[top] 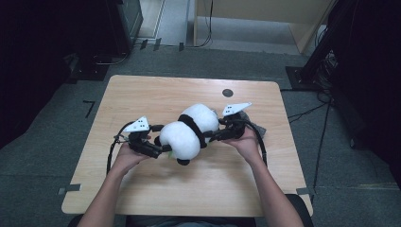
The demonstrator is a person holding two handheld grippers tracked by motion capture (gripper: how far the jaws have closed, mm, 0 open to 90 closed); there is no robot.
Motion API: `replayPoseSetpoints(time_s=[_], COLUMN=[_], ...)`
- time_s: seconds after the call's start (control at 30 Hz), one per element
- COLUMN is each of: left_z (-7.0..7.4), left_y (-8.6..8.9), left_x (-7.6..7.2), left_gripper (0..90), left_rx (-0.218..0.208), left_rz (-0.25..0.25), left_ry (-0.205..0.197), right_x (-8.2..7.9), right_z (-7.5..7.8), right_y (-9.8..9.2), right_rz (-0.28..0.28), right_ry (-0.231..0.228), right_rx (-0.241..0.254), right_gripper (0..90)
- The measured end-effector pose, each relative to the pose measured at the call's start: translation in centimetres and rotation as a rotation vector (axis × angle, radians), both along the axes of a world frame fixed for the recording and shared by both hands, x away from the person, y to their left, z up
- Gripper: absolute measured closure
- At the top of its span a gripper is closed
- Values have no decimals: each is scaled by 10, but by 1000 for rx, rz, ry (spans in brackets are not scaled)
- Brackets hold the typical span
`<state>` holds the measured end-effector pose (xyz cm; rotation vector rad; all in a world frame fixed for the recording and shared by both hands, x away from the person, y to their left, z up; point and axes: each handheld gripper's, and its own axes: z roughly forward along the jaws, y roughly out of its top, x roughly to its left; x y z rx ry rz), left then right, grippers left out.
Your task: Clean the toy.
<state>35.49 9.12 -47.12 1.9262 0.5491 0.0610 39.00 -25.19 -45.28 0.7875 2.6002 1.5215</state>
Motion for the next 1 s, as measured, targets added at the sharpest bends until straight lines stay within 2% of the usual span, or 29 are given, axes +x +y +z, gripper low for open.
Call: replayPoseSetpoints(time_s=[0.03,0.1,0.17,0.23,0.37,0.4,0.47,0.5,0.6,0.67,0.77,0.87,0.9,0.97,1.0], left_z=[-1,-4,-4,-4,-5,-4,-3,-3,-2,-1,3,9,10,13,13], left_y=[-1,-3,-5,-9,-13,-14,-16,-16,-15,-14,-12,-7,-5,2,5], left_x=[0,1,2,0,-2,-4,-8,-8,-6,-7,-9,-9,-9,-7,-6], left_gripper=[24,24,25,26,137,158,256,297,385,423,480,501,505,503,504], left_rx=[12,6,-14,0,47,67,87,89,80,78,77,54,46,46,33], left_rz=[0,-3,-23,-42,-51,-48,-50,-52,-39,-34,-19,6,24,118,129], left_ry=[5,17,31,29,29,7,-32,-35,6,2,-24,-38,-38,-55,-55], right_x=[0,0,1,1,0,0,-2,-2,-2,0,2,5,4,4,4], right_z=[-1,-2,-4,-6,-9,-9,-7,-6,-4,-4,-5,-4,-1,3,5], right_y=[2,5,7,10,14,15,16,16,13,11,10,5,2,-3,-7], right_rz=[-7,-24,-35,-39,-55,-58,-72,-75,-80,-86,-100,-139,-170,-255,-290], right_ry=[-5,-9,-10,-9,-21,-28,-52,-64,-65,-67,-75,-79,-96,-121,-122], right_rx=[-12,-23,-17,-16,-52,-59,-78,-84,-92,-90,-96,-108,-119,-152,-164], right_gripper=[413,412,409,407,406,406,406,405,386,358,306,275,283,290,292])
